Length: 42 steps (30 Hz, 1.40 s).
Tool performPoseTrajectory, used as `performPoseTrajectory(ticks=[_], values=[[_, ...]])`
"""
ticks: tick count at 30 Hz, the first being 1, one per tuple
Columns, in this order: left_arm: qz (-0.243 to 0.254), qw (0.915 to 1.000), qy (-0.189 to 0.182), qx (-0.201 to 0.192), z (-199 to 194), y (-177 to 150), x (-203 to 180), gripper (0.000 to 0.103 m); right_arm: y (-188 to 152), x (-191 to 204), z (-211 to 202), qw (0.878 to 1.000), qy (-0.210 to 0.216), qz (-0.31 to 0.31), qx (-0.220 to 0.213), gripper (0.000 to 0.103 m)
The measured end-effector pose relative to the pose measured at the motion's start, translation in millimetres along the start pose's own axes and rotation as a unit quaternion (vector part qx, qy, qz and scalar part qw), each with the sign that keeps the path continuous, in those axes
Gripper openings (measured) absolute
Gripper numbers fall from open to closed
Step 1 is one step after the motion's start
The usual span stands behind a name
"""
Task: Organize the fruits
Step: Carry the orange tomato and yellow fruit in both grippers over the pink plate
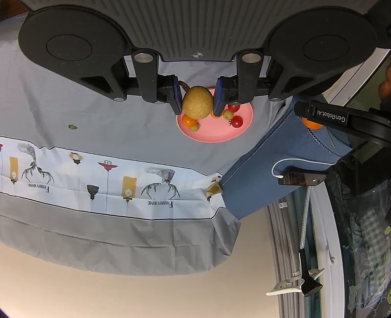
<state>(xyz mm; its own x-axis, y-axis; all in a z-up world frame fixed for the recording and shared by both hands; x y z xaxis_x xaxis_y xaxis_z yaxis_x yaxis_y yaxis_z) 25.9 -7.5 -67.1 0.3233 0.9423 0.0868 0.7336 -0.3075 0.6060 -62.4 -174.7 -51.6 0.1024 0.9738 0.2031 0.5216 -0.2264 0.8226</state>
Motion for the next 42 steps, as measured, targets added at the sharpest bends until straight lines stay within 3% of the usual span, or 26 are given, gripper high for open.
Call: performPoseTrajectory(ticks=[19, 42], values=[[-0.001, 0.9999, 0.003, 0.010, 11.4, 2.7, 2.6, 0.040, -2.3, -1.2, 16.4, 1.000, 0.000, 0.005, 0.020, 0.028], [-0.024, 0.9981, -0.001, 0.056, 64.2, 15.4, 21.9, 0.040, -11.6, -9.0, 60.7, 0.998, -0.012, 0.001, 0.061, 0.028]])
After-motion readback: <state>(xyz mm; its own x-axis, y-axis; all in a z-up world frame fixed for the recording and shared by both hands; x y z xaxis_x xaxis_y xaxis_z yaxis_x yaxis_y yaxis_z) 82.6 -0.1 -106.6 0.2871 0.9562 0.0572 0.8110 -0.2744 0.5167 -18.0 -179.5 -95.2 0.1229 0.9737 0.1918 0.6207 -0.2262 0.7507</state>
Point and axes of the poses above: each gripper's, at about its wrist camera, not at the fingertips, and z roughly the way its jaws point, x to its left, y to its top, the point moved 10 cm from there along z, roughly the way its jaws point, and after that the axes turned 6 degrees about z, right-handed, at the moved point
